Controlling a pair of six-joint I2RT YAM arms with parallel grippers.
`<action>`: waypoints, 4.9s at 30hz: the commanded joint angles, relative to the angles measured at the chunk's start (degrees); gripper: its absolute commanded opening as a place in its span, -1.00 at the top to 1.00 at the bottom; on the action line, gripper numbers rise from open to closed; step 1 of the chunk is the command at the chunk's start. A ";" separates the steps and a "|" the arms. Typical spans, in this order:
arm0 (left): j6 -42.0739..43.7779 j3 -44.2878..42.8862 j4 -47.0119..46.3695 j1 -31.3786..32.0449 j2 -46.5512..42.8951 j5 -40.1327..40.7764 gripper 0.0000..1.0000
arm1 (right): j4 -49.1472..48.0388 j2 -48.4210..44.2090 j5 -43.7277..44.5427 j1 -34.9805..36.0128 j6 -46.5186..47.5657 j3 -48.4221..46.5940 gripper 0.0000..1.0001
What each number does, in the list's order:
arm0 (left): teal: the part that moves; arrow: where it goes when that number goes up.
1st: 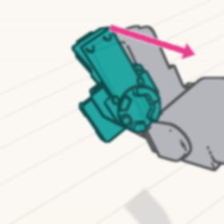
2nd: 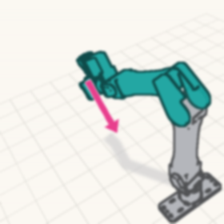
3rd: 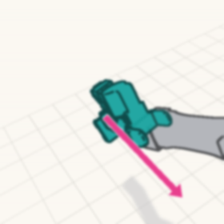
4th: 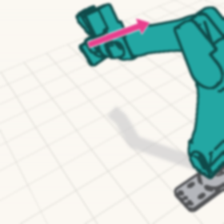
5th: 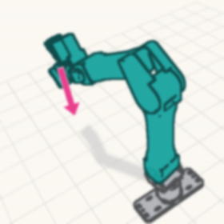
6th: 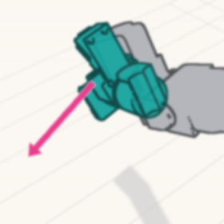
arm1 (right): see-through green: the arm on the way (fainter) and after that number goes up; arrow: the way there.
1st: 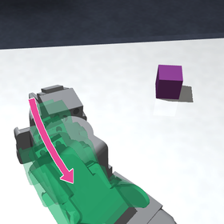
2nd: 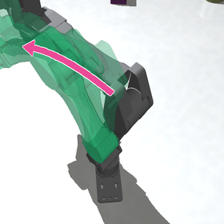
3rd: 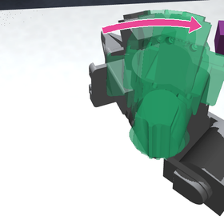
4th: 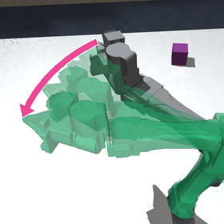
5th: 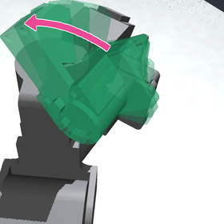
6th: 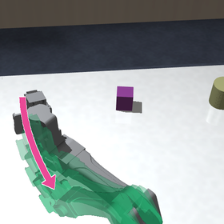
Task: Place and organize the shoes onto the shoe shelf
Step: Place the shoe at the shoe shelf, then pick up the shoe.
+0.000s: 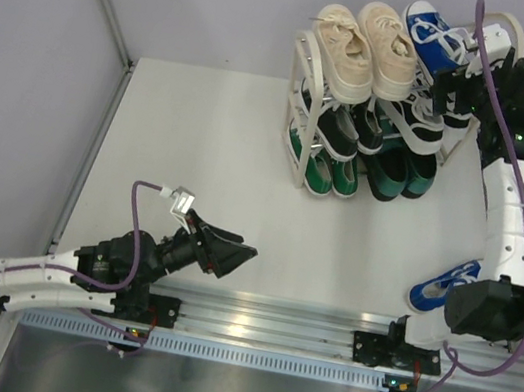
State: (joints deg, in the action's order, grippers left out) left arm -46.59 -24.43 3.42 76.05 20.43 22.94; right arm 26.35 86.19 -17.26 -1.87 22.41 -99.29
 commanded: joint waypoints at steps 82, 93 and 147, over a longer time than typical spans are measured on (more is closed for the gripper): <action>5.19 -6.68 -55.18 -1.78 54.63 -6.23 -0.97 | 42.83 -37.15 -50.33 -11.77 50.98 47.17 1.00; 2.56 -16.35 -55.37 -2.40 63.68 -12.49 -0.96 | 21.20 -43.83 -42.77 4.74 27.78 50.42 1.00; -18.19 3.16 -74.43 -12.51 49.27 -6.68 1.00 | 17.60 -40.93 -36.54 16.01 10.55 52.70 -0.58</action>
State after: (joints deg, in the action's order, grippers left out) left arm -63.70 -18.92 -56.99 63.26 70.83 17.72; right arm 48.64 44.49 -54.96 11.55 36.67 -46.35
